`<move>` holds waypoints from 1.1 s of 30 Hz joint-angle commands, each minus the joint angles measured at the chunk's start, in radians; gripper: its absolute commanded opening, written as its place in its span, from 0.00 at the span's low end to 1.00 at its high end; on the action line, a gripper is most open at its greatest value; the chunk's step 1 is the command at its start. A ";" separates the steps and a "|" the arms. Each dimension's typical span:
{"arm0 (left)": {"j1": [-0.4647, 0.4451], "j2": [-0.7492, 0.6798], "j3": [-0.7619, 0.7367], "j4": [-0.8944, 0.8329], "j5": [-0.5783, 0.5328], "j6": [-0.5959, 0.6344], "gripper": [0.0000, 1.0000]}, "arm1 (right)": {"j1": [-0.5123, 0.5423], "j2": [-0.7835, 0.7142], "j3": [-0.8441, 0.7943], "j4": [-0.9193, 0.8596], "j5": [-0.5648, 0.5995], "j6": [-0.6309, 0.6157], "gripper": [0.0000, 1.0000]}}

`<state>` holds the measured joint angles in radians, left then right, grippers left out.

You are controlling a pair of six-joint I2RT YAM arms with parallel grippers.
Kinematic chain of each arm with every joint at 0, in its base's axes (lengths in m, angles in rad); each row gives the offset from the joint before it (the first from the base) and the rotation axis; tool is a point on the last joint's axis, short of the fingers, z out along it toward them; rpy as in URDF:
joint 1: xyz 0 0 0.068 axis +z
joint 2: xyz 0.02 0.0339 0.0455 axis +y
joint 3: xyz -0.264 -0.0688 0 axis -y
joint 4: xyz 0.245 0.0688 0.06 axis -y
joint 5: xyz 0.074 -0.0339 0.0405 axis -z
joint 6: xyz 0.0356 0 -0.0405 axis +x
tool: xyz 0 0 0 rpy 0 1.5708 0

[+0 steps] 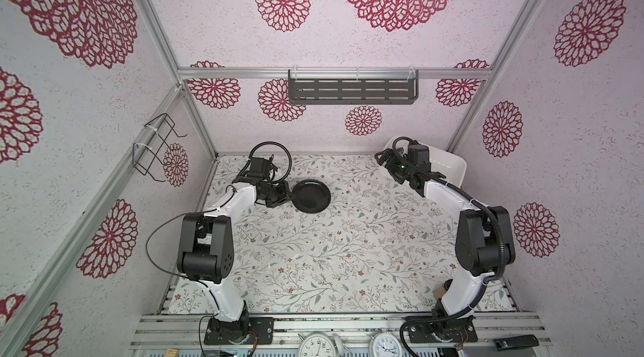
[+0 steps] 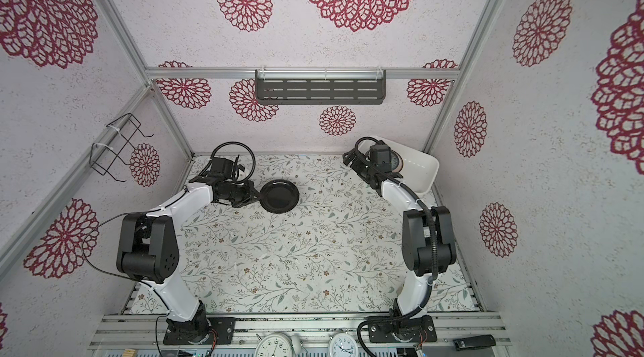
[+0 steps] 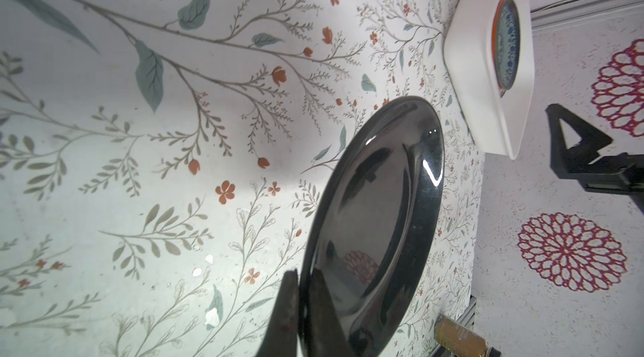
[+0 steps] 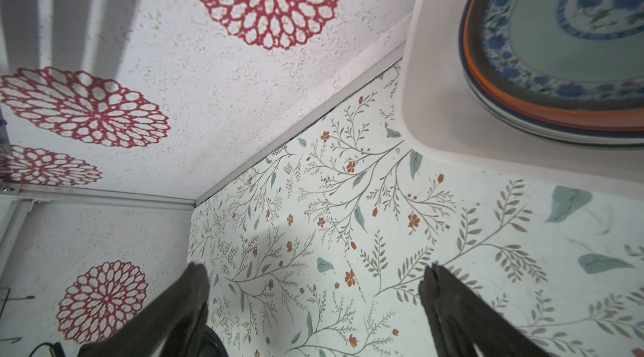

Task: Place the plates into the plastic bin on the countertop
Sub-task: 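Lift the black plate with the left gripper and tilt it upright, then grip the black plate's rim with the right gripper and release the left gripper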

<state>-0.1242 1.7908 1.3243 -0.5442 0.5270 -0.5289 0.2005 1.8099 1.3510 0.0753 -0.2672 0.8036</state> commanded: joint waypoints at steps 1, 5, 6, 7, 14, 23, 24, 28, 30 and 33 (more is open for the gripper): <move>0.006 -0.009 0.064 0.007 0.038 -0.025 0.00 | 0.043 -0.045 0.007 0.046 -0.064 -0.035 0.99; 0.005 0.001 0.106 0.018 0.047 -0.057 0.00 | 0.100 -0.020 0.028 0.074 -0.119 -0.038 0.98; 0.005 0.002 0.112 0.026 0.050 -0.064 0.01 | 0.112 -0.014 0.037 0.075 -0.131 -0.039 0.98; 0.005 0.006 0.118 0.036 0.055 -0.074 0.01 | 0.128 -0.004 0.046 0.081 -0.144 -0.040 0.98; 0.005 0.026 0.170 0.046 0.074 -0.084 0.02 | 0.224 0.072 0.112 0.139 -0.237 -0.023 0.89; 0.006 0.032 0.171 0.039 0.100 -0.070 0.02 | 0.280 0.127 0.173 0.125 -0.261 -0.035 0.70; 0.005 0.033 0.172 0.040 0.102 -0.070 0.02 | 0.283 0.129 0.179 0.111 -0.257 -0.044 0.67; 0.007 0.030 0.171 0.051 0.104 -0.070 0.02 | 0.296 0.136 0.217 0.007 -0.224 -0.102 0.53; 0.008 0.029 0.171 0.053 0.105 -0.070 0.02 | 0.299 0.144 0.240 -0.038 -0.218 -0.124 0.46; 0.009 0.029 0.173 0.055 0.105 -0.069 0.04 | 0.304 0.149 0.263 -0.080 -0.192 -0.144 0.32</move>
<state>-0.1230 1.8202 1.4818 -0.5316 0.6025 -0.6136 0.4946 1.9564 1.5723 0.0490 -0.4843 0.7067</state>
